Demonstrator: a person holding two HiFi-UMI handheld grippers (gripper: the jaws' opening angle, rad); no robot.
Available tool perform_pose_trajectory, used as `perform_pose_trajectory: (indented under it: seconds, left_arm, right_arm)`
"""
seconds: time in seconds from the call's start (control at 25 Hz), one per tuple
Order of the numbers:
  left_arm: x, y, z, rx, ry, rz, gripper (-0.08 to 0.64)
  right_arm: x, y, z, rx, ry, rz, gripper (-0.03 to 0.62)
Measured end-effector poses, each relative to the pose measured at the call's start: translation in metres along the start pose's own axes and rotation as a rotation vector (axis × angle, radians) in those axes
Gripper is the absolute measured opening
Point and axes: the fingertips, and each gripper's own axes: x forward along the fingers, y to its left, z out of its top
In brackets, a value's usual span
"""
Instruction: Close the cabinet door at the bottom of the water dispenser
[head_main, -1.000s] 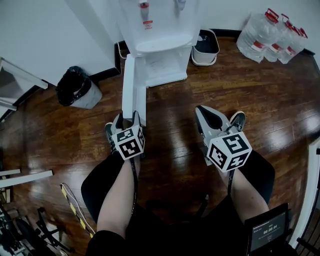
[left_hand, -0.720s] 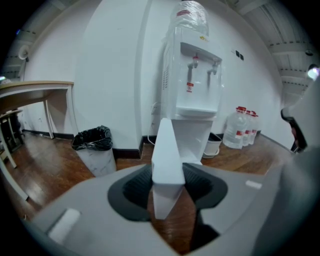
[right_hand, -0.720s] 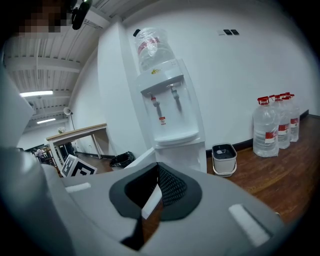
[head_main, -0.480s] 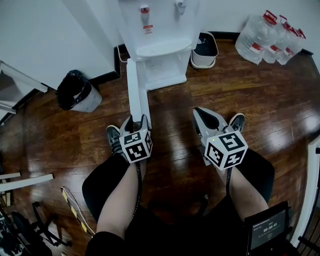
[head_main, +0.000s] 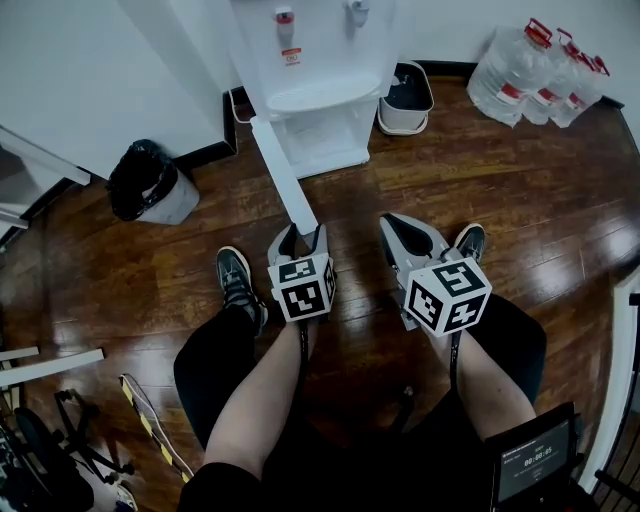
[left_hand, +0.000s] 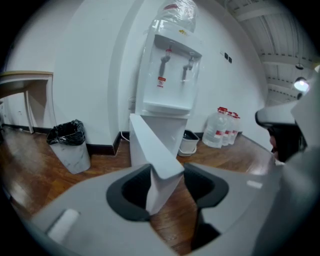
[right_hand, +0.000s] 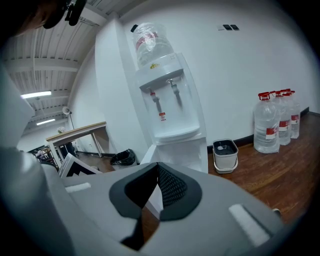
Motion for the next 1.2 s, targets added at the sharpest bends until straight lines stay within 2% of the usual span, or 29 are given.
perform_pose_trajectory:
  seconds: [0.16, 0.32, 0.4, 0.6, 0.76, 0.88, 0.92, 1.04, 1.2]
  left_arm:
    - [0.010, -0.022, 0.000, 0.034, 0.028, -0.053, 0.232]
    - [0.028, -0.044, 0.002, 0.184, 0.025, -0.097, 0.216]
    - [0.037, -0.052, 0.004, 0.224, 0.013, -0.105, 0.216]
    - [0.054, -0.064, 0.003, 0.209, 0.032, -0.130, 0.206]
    - [0.068, -0.072, 0.004, 0.236, 0.047, -0.138, 0.183]
    - [0.079, -0.071, -0.003, 0.244, 0.095, -0.137, 0.183]
    - [0.085, -0.068, -0.008, 0.242, 0.116, -0.132, 0.192]
    - [0.104, -0.061, -0.016, 0.238, 0.157, -0.131, 0.287]
    - [0.127, -0.079, -0.005, 0.298, 0.156, -0.166, 0.293]
  right_arm:
    - [-0.001, -0.010, 0.008, 0.006, -0.014, -0.011, 0.005]
    - [-0.001, -0.029, 0.020, 0.046, -0.038, -0.032, 0.005]
    - [-0.002, -0.036, 0.024, 0.065, -0.046, -0.040, 0.005]
    - [-0.003, -0.046, 0.028, 0.089, -0.053, -0.049, 0.005]
    - [-0.002, -0.058, 0.034, 0.092, -0.060, -0.061, 0.005]
    - [0.001, -0.071, 0.037, 0.101, -0.060, -0.077, 0.005]
    - [0.003, -0.076, 0.037, 0.106, -0.058, -0.082, 0.005]
    - [0.012, -0.090, 0.040, 0.123, -0.050, -0.091, 0.005]
    - [0.026, -0.110, 0.046, 0.142, -0.032, -0.102, 0.005]
